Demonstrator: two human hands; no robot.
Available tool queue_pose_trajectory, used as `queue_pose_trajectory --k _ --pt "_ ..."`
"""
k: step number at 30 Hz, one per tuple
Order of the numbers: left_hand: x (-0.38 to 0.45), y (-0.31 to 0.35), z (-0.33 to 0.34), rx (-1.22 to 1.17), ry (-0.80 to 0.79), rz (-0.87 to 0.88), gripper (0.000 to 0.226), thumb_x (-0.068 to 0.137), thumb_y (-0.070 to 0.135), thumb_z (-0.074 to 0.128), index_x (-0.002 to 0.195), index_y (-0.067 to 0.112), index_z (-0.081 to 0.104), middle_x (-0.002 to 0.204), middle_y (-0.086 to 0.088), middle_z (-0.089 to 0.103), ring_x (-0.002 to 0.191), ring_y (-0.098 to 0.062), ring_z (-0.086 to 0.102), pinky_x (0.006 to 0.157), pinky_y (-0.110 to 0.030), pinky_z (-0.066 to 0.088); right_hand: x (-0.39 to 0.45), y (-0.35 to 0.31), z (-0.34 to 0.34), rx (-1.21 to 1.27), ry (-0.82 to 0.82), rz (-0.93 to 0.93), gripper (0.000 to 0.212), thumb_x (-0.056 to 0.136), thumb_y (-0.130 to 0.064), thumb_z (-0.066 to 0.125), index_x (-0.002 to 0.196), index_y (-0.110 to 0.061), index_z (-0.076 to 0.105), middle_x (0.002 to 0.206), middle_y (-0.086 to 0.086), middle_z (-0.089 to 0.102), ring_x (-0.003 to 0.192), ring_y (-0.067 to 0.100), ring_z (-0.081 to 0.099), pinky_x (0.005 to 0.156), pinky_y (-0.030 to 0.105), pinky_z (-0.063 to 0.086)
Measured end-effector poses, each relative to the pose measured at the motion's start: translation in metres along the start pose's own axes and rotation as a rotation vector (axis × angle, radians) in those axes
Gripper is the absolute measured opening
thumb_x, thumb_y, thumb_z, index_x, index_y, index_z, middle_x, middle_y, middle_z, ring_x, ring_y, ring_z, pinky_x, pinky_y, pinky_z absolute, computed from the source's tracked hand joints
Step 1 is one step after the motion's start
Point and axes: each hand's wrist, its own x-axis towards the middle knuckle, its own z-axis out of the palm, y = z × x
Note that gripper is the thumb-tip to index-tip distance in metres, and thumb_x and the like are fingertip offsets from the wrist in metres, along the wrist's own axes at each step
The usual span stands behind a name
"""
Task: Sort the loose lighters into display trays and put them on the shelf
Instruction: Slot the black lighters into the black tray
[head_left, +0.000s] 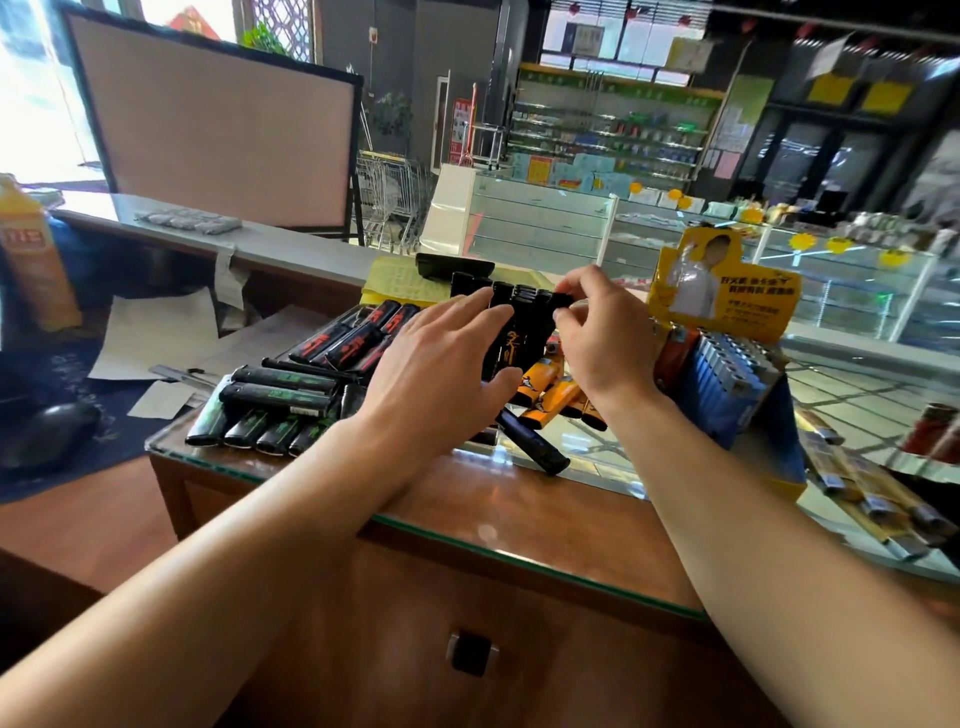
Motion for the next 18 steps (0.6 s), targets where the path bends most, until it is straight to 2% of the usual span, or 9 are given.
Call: queue_pose_trajectory --k 2,4,7,10,14,18 --pt "-0.0005 -0.0013 0.0023 -0.009 0.003 0.007 0.064 0.092 0.043 0.061 0.150 0.023 0.041 0.160 0.001 0.031 0.147 -0.018 0.027 0.117 -0.032 0.023 -0.0009 -0.0011 0.0049 -0.043 -0.016 -0.028 0.018 0.088 -0.006 0.063 0.104 -0.013 0.065 0.093 0.004 0.070 0.084 0.022 0.064 0.070 0.029 0.050" --pt "-0.0012 -0.0023 0.0034 -0.026 0.003 0.005 0.064 0.092 0.043 0.061 0.150 0.023 0.041 0.160 0.001 0.031 0.147 -0.018 0.026 0.116 -0.032 0.024 -0.0018 -0.0016 0.0083 -0.074 -0.021 -0.031 0.020 0.087 -0.004 0.063 0.105 -0.011 0.063 0.094 0.007 0.069 0.087 0.028 0.064 0.074 0.039 0.053" --pt "-0.0023 -0.0052 0.0044 -0.036 0.005 0.007 0.065 0.092 0.043 0.062 0.149 0.023 0.041 0.160 0.001 0.031 0.147 -0.018 0.026 0.116 -0.032 0.024 -0.0023 -0.0016 0.0114 -0.109 -0.046 -0.022 0.020 0.087 -0.004 0.063 0.105 -0.011 0.062 0.093 0.007 0.069 0.087 0.029 0.064 0.074 0.039 0.053" --pt "-0.0030 -0.0074 0.0049 -0.042 0.009 0.001 0.064 0.091 0.043 0.062 0.149 0.022 0.041 0.160 0.002 0.031 0.147 -0.018 0.027 0.115 -0.032 0.025 -0.0025 -0.0006 0.0106 -0.141 -0.089 -0.009 0.028 0.087 -0.005 0.063 0.114 -0.013 0.065 0.106 0.008 0.070 0.098 0.028 0.064 0.082 0.035 0.051" --pt "-0.0030 -0.0094 0.0048 -0.040 0.006 -0.011 0.064 0.092 0.045 0.061 0.149 0.023 0.041 0.159 0.003 0.032 0.147 -0.018 0.026 0.114 -0.033 0.027 -0.0039 0.0012 0.0072 -0.232 -0.169 0.023 0.047 0.087 -0.007 0.062 0.132 -0.020 0.060 0.129 0.005 0.061 0.121 0.029 0.049 0.095 0.037 0.044" --pt "-0.0036 -0.0086 0.0055 -0.039 0.001 -0.008 0.064 0.092 0.044 0.061 0.149 0.022 0.041 0.159 0.003 0.033 0.147 -0.018 0.027 0.115 -0.032 0.026 -0.0033 0.0015 0.0030 -0.246 -0.224 0.042 0.051 0.087 -0.015 0.064 0.137 -0.024 0.056 0.134 0.003 0.057 0.125 0.029 0.041 0.098 0.037 0.039"
